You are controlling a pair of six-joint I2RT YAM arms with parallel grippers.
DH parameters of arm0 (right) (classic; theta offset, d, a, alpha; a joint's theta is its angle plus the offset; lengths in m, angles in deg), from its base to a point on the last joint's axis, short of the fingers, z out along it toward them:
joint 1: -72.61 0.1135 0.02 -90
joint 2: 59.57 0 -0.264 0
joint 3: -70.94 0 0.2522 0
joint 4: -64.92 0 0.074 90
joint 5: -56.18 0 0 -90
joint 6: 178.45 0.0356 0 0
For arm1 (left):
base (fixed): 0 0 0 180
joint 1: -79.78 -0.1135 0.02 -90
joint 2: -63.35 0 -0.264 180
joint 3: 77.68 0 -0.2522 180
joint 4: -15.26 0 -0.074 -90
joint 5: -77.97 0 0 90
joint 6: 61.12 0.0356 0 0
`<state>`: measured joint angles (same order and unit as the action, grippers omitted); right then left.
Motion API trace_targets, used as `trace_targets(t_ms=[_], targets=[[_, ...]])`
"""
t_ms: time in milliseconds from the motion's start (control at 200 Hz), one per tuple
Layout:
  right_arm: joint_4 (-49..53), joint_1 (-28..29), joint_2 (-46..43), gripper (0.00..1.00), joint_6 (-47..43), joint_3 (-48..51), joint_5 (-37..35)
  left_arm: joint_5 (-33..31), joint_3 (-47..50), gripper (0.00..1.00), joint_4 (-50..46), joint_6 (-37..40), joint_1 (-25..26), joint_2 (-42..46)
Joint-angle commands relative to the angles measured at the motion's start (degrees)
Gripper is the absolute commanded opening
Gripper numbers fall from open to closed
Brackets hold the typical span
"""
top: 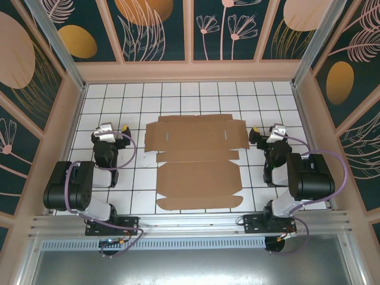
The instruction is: Fold the paper box
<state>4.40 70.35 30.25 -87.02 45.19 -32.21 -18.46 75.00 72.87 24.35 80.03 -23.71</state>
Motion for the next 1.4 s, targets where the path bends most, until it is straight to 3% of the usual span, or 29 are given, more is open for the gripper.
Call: trace_targets(t_ms=[0,1311,1361,1396], targets=[[-0.51,-0.06,-0.3,0.99,-0.9,-1.01,0.33,0.45,0.0,0.99,1.58,-0.13,-0.44,-0.03],[-4.04,0.3,-0.57,0.99,-1.47,0.96,1.99,1.32,-0.23,0.99,-0.2,0.2,-0.42,1.87],[-6.31,1.72,-1.61,0.99,-2.59,2.38,-0.17,2.92,-0.85,0.99,-4.25,0.73,-0.42,4.98],[-5.3,3.81,-3.86,0.99,-3.63,2.9,-5.35,3.28,-2.03,0.99,-8.57,1.07,-0.28,7.77]])
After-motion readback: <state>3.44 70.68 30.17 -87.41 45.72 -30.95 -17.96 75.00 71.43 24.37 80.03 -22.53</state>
